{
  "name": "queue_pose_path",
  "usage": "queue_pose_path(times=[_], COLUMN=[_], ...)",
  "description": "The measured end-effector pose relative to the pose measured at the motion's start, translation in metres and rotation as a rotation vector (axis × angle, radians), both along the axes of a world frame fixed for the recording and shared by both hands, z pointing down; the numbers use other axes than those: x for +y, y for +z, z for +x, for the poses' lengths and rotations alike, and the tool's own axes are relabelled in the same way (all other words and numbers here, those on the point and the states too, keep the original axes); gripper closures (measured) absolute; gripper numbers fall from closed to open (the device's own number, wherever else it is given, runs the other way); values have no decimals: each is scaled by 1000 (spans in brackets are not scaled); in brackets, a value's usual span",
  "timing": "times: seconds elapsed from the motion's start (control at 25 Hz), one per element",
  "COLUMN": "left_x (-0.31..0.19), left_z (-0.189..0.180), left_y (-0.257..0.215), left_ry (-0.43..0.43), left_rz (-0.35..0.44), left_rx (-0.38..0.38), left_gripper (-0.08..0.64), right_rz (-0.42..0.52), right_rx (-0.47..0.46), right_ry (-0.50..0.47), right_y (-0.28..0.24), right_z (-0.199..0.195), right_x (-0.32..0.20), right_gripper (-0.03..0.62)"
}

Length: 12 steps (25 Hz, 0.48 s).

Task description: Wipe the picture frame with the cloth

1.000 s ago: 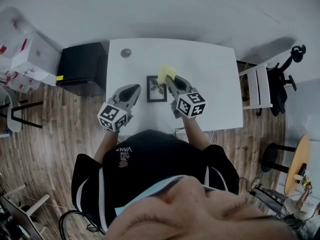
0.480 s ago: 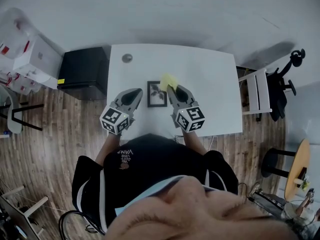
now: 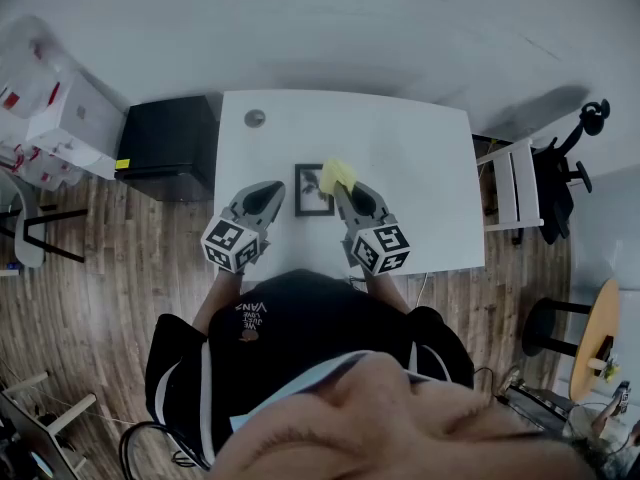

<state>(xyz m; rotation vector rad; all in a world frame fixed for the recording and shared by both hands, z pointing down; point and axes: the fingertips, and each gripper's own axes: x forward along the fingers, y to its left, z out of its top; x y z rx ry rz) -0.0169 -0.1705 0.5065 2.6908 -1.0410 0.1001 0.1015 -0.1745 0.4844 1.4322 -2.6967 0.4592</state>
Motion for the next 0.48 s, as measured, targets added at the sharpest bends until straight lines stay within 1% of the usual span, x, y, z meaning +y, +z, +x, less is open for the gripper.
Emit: queue_pose_path(times=[0.48], left_x=[4], left_z=[1], left_y=[2], left_ry=[-6], left_rz=[-6], left_rx=[8], left_gripper=[543], right_rz=[-12], right_rx=[-8], right_ry=[-2], right_y=[1], right_z=[-2], right_x=[2], right_gripper=[554])
